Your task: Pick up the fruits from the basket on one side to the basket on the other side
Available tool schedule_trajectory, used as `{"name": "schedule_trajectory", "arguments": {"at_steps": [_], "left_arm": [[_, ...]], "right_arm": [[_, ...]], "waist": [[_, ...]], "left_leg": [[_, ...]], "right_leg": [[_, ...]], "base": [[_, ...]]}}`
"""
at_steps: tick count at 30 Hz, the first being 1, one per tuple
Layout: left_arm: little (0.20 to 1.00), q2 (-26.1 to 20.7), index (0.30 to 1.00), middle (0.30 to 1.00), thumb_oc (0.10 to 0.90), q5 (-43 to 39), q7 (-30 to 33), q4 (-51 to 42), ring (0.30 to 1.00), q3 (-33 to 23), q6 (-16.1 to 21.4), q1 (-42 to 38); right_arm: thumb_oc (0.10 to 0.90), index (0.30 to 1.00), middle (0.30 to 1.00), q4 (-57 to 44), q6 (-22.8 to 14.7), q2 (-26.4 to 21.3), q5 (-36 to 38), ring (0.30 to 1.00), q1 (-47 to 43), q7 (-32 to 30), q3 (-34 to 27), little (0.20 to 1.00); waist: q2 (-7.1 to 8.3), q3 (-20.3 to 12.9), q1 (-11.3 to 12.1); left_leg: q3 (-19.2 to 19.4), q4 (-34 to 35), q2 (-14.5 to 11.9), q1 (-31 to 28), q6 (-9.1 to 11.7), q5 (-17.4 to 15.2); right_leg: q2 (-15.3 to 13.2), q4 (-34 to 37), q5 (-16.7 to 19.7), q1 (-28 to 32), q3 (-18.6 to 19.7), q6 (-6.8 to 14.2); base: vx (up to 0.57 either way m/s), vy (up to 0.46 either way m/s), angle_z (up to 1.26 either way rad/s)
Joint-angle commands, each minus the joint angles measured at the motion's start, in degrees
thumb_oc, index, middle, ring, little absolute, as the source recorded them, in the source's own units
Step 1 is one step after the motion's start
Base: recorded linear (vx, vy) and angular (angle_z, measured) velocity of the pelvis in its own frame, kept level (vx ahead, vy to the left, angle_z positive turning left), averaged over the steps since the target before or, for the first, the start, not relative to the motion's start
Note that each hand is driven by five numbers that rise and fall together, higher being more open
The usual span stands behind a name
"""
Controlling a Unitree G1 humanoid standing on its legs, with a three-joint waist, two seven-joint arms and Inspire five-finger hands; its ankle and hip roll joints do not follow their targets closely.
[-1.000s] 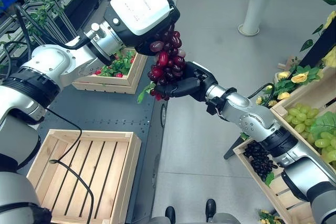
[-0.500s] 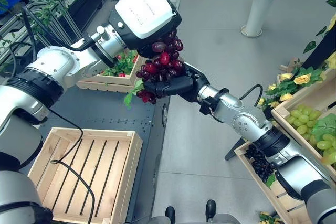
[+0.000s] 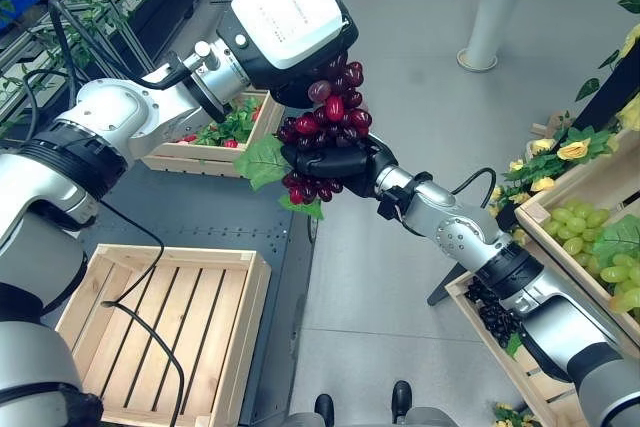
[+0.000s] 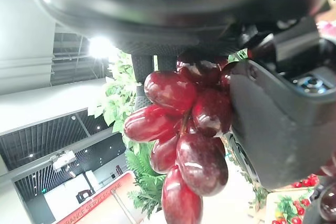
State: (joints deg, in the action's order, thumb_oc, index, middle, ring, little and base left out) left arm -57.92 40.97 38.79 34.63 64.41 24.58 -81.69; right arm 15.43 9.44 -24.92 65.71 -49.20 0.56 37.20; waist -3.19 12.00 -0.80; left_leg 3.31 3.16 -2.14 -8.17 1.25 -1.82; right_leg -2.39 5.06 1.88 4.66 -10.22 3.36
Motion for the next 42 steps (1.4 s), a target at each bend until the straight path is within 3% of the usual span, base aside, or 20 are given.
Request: {"name": "schedule_trajectory", "arguments": {"at_steps": [1,11,20,26,29,30,34,39,42], "left_arm": [[0.900,-0.1,0.900,0.900,0.800,-4.0,1.9,10.9,0.900,-1.2,-5.0,-2.4],[0.900,-3.7,0.900,0.900,0.800,-5.0,1.4,14.9,0.900,-6.3,-5.8,4.0],[0.900,-7.9,0.900,0.900,0.800,-10.1,0.4,17.7,0.900,-18.1,-6.1,15.6],[0.900,-7.4,0.900,0.900,0.800,-14.0,-0.8,17.1,0.900,-22.6,-4.8,21.2],[0.900,-4.8,0.900,0.900,0.800,-24.6,-4.0,12.5,0.900,-29.9,-1.6,28.1],[0.900,-2.4,0.900,0.900,0.800,-30.3,-6.6,8.9,0.900,-35.6,0.0,33.5],[0.900,6.0,0.900,0.900,0.800,-35.4,-10.3,0.3,0.900,-45.7,2.2,46.7],[0.900,18.6,0.900,0.900,0.800,-41.1,-17.0,-7.9,0.900,-50.7,2.5,61.4],[0.900,21.5,0.900,0.900,0.800,-40.6,-17.1,-8.5,0.900,-50.2,2.0,63.5]], "right_arm": [[0.400,0.300,0.300,2.7,-9.0,1.9,2.3,0.300,-2.5,3.2,-6.4,0.300],[0.400,0.300,0.300,3.2,-8.8,0.0,0.7,0.300,2.5,3.1,-8.7,0.300],[0.400,0.300,0.300,6.2,-8.3,-3.5,-0.6,0.300,11.8,5.4,-14.0,0.300],[0.400,0.300,0.300,8.9,-8.1,-3.8,-3.0,0.300,15.6,7.0,-15.1,0.300],[0.400,0.300,0.300,9.1,-8.1,-3.4,-4.9,0.300,18.8,7.3,-16.3,0.300],[0.400,0.300,0.300,9.2,-8.2,-3.0,-6.5,0.300,20.9,7.4,-17.1,0.300],[0.400,0.300,0.300,10.3,-9.1,-1.4,-11.8,0.300,26.0,7.6,-19.1,0.300],[0.400,0.300,0.300,11.9,-10.2,0.7,-19.7,0.300,34.7,7.1,-20.6,0.300],[0.400,0.300,0.300,12.2,-10.5,1.3,-21.8,0.300,35.9,6.4,-20.4,0.300]], "waist": [[0.89,-12.5,2.1],[0.91,-11.8,1.6],[1.21,-11.3,0.9],[1.40,-10.4,0.4],[1.76,-10.1,0.2],[1.96,-9.7,0.2],[2.67,-9.1,0.4],[3.77,-7.6,0.4],[3.97,-7.1,0.4]], "left_leg": [[-0.8,1.8,4.5,2.9,-1.4,0.7],[-0.3,1.8,4.4,2.9,-1.4,0.5],[0.6,1.8,4.2,2.6,-1.5,0.3],[1.3,1.8,4.1,2.3,-1.5,0.1],[1.3,1.8,4.2,2.2,-1.7,0.0],[1.3,1.8,4.2,2.2,-1.8,-0.1],[0.6,1.8,4.3,2.0,-2.2,-0.4],[0.7,1.8,4.5,1.4,-2.8,-0.6],[0.9,1.8,4.5,1.4,-3.0,-0.5]], "right_leg": [[0.6,-0.1,-1.4,0.8,0.1,-0.5],[0.8,-0.1,-1.4,0.7,0.8,-0.5],[1.1,-0.1,-1.2,0.6,1.6,-0.5],[1.2,-0.1,-1.1,0.6,2.0,-0.5],[1.4,-0.1,-1.1,0.6,2.6,-0.6],[1.5,-0.1,-1.1,0.6,2.9,-0.7],[1.9,-0.1,-1.1,0.6,3.6,-0.9],[2.3,-0.1,-0.8,0.7,4.7,-0.9],[2.4,-0.1,-0.6,0.6,5.0,-1.0]], "base": [[0.00,0.000,0.00],[0.00,0.001,-0.01],[0.00,0.000,-0.01],[0.00,-0.001,-0.02],[0.01,-0.002,-0.10],[0.01,-0.001,-0.08],[0.02,-0.001,-0.02],[0.05,0.001,-0.06],[0.02,-0.002,-0.09]]}}
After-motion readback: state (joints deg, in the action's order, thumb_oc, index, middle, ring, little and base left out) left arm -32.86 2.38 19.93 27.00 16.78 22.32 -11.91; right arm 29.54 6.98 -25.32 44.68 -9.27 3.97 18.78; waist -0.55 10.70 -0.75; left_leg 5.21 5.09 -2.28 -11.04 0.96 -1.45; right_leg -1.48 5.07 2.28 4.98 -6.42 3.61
